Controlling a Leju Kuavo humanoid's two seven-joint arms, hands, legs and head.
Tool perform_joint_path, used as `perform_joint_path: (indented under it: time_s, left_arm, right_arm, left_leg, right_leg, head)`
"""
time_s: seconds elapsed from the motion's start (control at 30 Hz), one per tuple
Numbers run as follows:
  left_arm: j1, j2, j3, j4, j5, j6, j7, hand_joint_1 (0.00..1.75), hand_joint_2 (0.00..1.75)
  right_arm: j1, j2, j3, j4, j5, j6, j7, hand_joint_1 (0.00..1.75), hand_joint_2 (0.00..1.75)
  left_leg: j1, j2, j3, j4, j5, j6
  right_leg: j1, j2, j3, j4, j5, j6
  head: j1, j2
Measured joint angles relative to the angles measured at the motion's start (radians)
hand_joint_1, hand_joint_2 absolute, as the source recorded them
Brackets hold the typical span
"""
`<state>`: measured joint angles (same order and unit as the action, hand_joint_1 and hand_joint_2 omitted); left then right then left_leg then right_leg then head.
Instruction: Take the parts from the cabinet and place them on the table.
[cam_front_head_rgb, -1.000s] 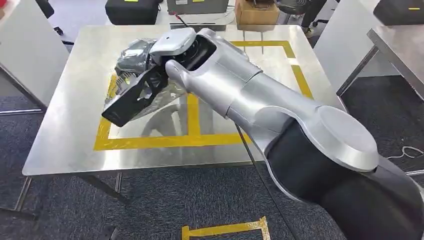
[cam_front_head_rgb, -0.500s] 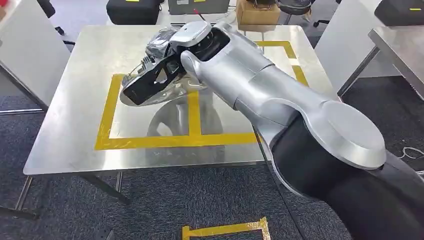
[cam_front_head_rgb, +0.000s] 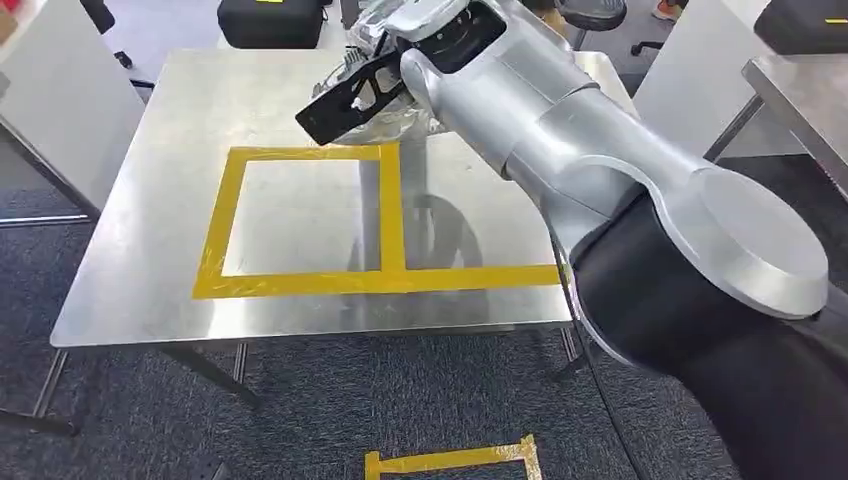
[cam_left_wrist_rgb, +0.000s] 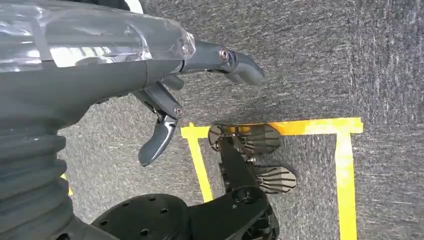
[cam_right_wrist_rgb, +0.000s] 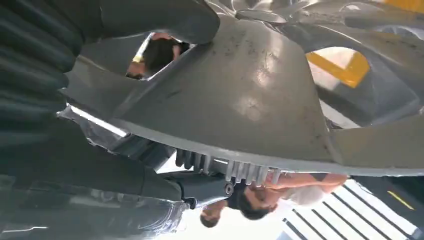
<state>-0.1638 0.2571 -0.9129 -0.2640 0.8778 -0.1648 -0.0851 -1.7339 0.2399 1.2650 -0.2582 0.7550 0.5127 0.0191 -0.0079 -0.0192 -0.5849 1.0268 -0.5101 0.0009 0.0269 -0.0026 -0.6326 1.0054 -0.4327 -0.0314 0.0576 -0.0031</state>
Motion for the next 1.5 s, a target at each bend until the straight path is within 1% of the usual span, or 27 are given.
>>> perform_joint_path:
  time_s: [0.23, 0.33, 0.47, 0.6, 0.87, 1.0, 1.1, 1.3, 1.37, 1.4, 1.5]
  left_arm:
    - [0.0, 0.0, 0.0, 0.005, -0.014, 0.002, 0.013, 0.0, 1.75]
    - [0.0, 0.0, 0.0, 0.008, -0.019, 0.002, 0.015, 0.0, 1.75]
    - [0.0, 0.0, 0.0, 0.009, -0.019, -0.002, 0.012, 0.0, 1.75]
    - [-0.002, 0.0, 0.0, 0.009, -0.021, 0.002, 0.022, 0.0, 1.75]
    - [-0.002, -0.002, 0.008, 0.009, -0.022, -0.007, 0.023, 0.0, 1.75]
    - [-0.002, -0.001, 0.009, 0.009, -0.034, -0.005, 0.024, 0.0, 1.75]
    - [-0.002, 0.0, 0.009, 0.009, -0.04, -0.005, 0.024, 0.0, 1.75]
    - [-0.003, 0.0, 0.009, 0.009, -0.04, -0.005, 0.024, 0.0, 1.75]
    - [-0.003, 0.0, 0.009, 0.009, -0.041, -0.005, 0.022, 0.0, 1.75]
    - [-0.003, 0.0, 0.009, 0.009, -0.042, -0.005, 0.019, 0.0, 1.75]
    - [-0.004, -0.002, 0.011, 0.009, -0.051, 0.004, 0.026, 0.0, 1.75]
  right_arm:
    - [-0.008, -0.042, -0.005, 0.011, 0.035, 0.021, 0.028, 1.75, 1.75]
    - [-0.008, -0.056, -0.006, 0.014, 0.041, 0.021, 0.03, 1.75, 1.75]
    - [-0.008, -0.063, -0.009, 0.019, 0.053, 0.024, 0.03, 1.75, 1.75]
    - [-0.008, -0.067, -0.025, 0.022, 0.077, 0.044, 0.054, 1.75, 1.75]
    - [-0.015, -0.098, -0.055, 0.028, 0.106, 0.043, 0.057, 1.75, 1.75]
    - [-0.016, -0.101, -0.08, 0.029, 0.093, 0.024, 0.093, 1.75, 1.75]
    - [-0.015, -0.106, -0.096, 0.032, 0.093, 0.008, 0.096, 1.75, 1.75]
    - [-0.015, -0.114, -0.11, 0.034, 0.092, 0.006, 0.099, 1.75, 1.75]
    - [-0.015, -0.114, -0.122, 0.034, 0.082, -0.017, 0.123, 1.75, 1.75]
    - [-0.014, -0.114, -0.127, 0.034, 0.079, -0.051, 0.146, 1.75, 1.75]
    - [-0.008, -0.113, -0.153, 0.034, 0.066, -0.231, 0.245, 1.75, 1.75]
  left_leg:
    - [0.0, -0.001, 0.0, 0.0, 0.0, 0.0]
    - [0.0, -0.001, 0.0, 0.0, 0.0, 0.0]
    - [0.0, 0.001, 0.0, 0.0, 0.0, 0.0]
    - [0.0, 0.001, 0.0, 0.0, 0.0, 0.0]
    - [0.0, 0.002, 0.001, 0.0, 0.0, 0.0]
    - [0.0, 0.003, 0.001, 0.0, 0.0, 0.0]
    - [0.0, 0.003, 0.001, 0.0, 0.0, 0.0]
    - [0.0, 0.004, 0.001, 0.0, 0.0, 0.0]
    - [0.0, 0.005, 0.001, 0.0, 0.0, 0.0]
    - [0.0, 0.006, 0.001, 0.0, 0.0, 0.0]
    - [0.0, 0.006, 0.001, 0.0, 0.0, 0.0]
  right_leg:
    - [0.0, 0.0, 0.0, 0.0, 0.0, 0.0]
    - [0.0, 0.0, 0.0, 0.0, 0.0, 0.0]
    - [0.0, 0.0, 0.0, 0.0, 0.0, 0.0]
    - [0.0, 0.0, 0.0, 0.0, 0.0, 0.0]
    - [-0.001, 0.0, 0.001, 0.0, 0.0, 0.0]
    - [-0.001, 0.0, 0.0, 0.0, 0.0, 0.0]
    - [-0.001, 0.0, 0.0, 0.0, 0.0, 0.0]
    - [-0.001, 0.001, 0.001, 0.0, 0.0, 0.0]
    - [-0.001, 0.001, 0.0, 0.0, 0.0, 0.0]
    - [-0.001, 0.001, 0.0, 0.0, 0.0, 0.0]
    - [-0.001, 0.001, 0.0, 0.0, 0.0, 0.0]
  head:
    - [0.001, 0.0]
    - [0.002, 0.0]
    - [0.001, 0.0]
    - [0.0, 0.0]
    - [0.001, 0.0]
    - [0.0, 0.0]
    - [-0.001, 0.0]
    - [-0.001, 0.0]
    - [-0.001, 0.0]
    - [-0.001, 0.0]
    - [-0.002, 0.0]
